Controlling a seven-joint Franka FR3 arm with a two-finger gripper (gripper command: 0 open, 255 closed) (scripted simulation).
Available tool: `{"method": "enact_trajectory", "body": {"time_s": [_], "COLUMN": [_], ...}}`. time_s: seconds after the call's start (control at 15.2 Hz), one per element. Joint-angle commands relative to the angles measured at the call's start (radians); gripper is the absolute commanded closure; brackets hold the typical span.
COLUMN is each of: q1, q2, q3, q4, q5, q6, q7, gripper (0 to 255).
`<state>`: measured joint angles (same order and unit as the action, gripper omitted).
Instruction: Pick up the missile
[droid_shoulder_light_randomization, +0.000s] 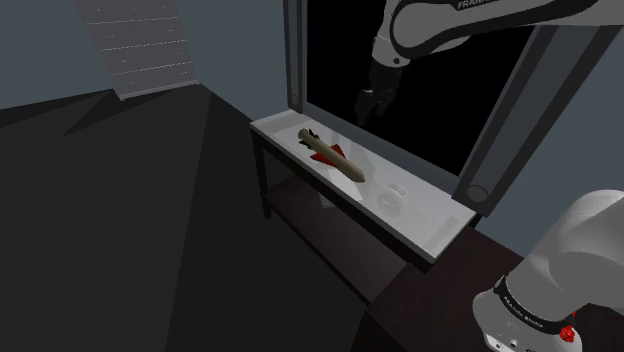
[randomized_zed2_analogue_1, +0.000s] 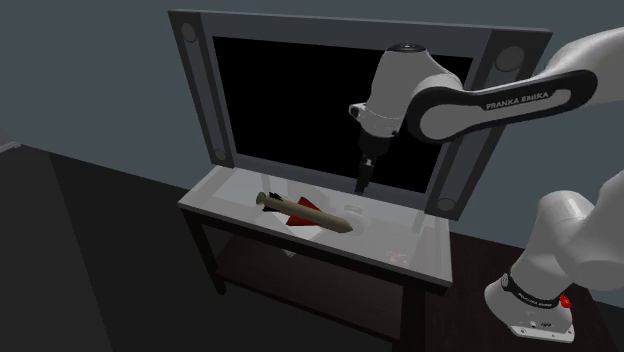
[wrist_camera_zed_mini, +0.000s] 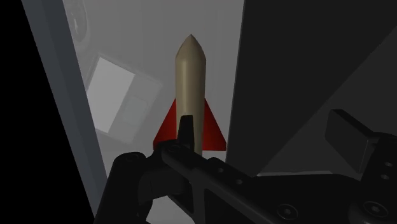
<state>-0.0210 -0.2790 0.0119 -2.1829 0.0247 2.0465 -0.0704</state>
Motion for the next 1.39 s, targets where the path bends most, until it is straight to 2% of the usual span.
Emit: {"method": "enact_trajectory", "body": {"time_s": [0.0,0.73,1.32], "q1": [-0.004,-0.021,-0.04], "q2": [0.076,0.495,0.868], "q3": [-0.004,-0.02,-0.028], "q4": [0.036,0.324,0.701], "q5": [-0.001,0.006,0.016], "q6": [0.035,0.14,0.114], "q7": [-0.002,-0.01,-0.013], "gripper": [0,0,0]}}
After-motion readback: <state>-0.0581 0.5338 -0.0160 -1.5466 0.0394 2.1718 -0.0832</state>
